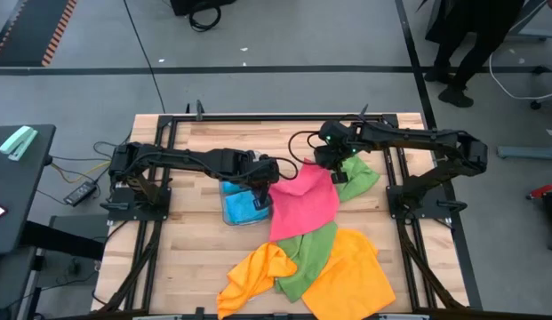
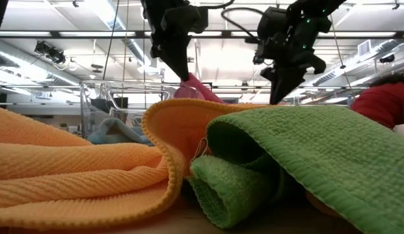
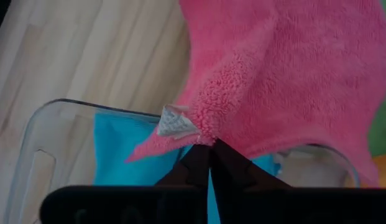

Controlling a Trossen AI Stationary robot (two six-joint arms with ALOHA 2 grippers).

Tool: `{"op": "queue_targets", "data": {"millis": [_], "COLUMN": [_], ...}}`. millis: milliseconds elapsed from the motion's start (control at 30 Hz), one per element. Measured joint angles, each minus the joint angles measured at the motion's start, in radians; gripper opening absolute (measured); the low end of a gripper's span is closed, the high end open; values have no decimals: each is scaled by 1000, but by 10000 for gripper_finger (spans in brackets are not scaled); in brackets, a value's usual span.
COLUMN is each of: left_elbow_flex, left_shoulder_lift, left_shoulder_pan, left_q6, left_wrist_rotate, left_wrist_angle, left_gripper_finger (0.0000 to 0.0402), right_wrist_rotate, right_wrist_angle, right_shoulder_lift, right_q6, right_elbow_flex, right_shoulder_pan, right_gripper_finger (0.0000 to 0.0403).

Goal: Fold microfiber towels
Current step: Fold the top pink towel

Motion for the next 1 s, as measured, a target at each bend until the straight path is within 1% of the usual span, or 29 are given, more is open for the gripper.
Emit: {"op": "queue_targets", "data": {"millis": [133, 233, 300, 400, 467, 567, 667, 700, 767, 900, 1000], "left_elbow_flex": [0, 0, 0, 0, 0, 1, 0, 0, 0, 2, 2], "left_shoulder_lift": [0, 0, 6, 21, 29, 45, 46, 45, 44, 22, 15], "left_shoulder_pan": [-7, -24, -37, -54, -62, -69, -72, -73, -71, -53, -39], "left_q6": [3, 78, 150, 254, 315, 377, 407, 397, 331, 164, 57], "left_wrist_rotate": [1, 2, 1, 1, 1, -16, -38, -48, -73, -57, -52], "left_wrist_angle": [52, 102, 131, 138, 138, 163, 181, 198, 207, 244, 289], "left_gripper_finger": [27, 18, 12, 11, 17, 29, 31, 29, 22, 9, 10], "right_wrist_rotate": [-38, -76, -138, -299, -367, -382, -384, -384, -372, -288, -277], "right_wrist_angle": [-68, -91, -90, -41, 22, 94, 171, 192, 212, 210, 210], "right_shoulder_lift": [8, 8, 8, 8, 2, -4, -8, -8, -9, -15, -29], "right_q6": [42, 85, 122, 150, 183, 174, 177, 188, 234, 369, 455], "right_elbow_flex": [0, -1, -1, -1, -1, 14, 15, 15, 15, 15, 15], "right_shoulder_pan": [-20, -21, -37, -69, -68, -22, 45, 66, 101, 144, 184], "right_gripper_finger": [115, 144, 157, 162, 159, 152, 148, 148, 147, 147, 147]}}
